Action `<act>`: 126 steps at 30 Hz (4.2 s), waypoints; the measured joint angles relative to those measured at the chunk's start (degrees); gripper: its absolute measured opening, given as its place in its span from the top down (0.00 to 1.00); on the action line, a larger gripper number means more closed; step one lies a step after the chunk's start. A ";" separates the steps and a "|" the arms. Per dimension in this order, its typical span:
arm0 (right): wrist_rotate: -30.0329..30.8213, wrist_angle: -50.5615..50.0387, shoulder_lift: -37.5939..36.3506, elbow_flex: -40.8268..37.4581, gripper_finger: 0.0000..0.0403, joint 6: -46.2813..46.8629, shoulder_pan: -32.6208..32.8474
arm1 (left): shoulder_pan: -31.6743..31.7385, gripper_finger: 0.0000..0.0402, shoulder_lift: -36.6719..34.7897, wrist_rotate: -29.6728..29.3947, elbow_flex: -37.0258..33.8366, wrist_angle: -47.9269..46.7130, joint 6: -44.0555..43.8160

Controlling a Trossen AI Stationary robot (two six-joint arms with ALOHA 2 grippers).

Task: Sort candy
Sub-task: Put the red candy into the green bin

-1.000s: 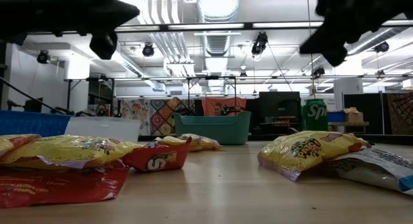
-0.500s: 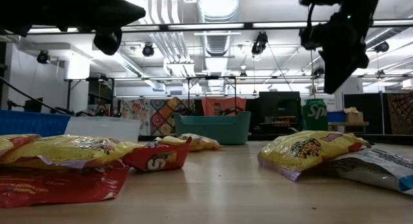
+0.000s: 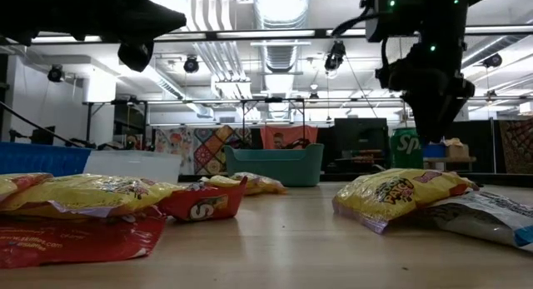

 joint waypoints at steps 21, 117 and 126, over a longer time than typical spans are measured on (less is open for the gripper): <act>1.48 8.45 7.11 -2.92 0.57 -5.28 -3.41 | 0.00 1.00 0.05 -0.03 0.00 -0.15 0.03; 3.60 19.95 -3.59 -6.50 0.98 -8.01 -3.67 | 0.00 1.00 0.09 -1.52 -0.02 0.13 0.00; 3.56 31.19 -7.64 -6.68 0.98 -12.28 -3.67 | 0.00 1.00 0.09 -1.52 -0.02 0.46 -0.02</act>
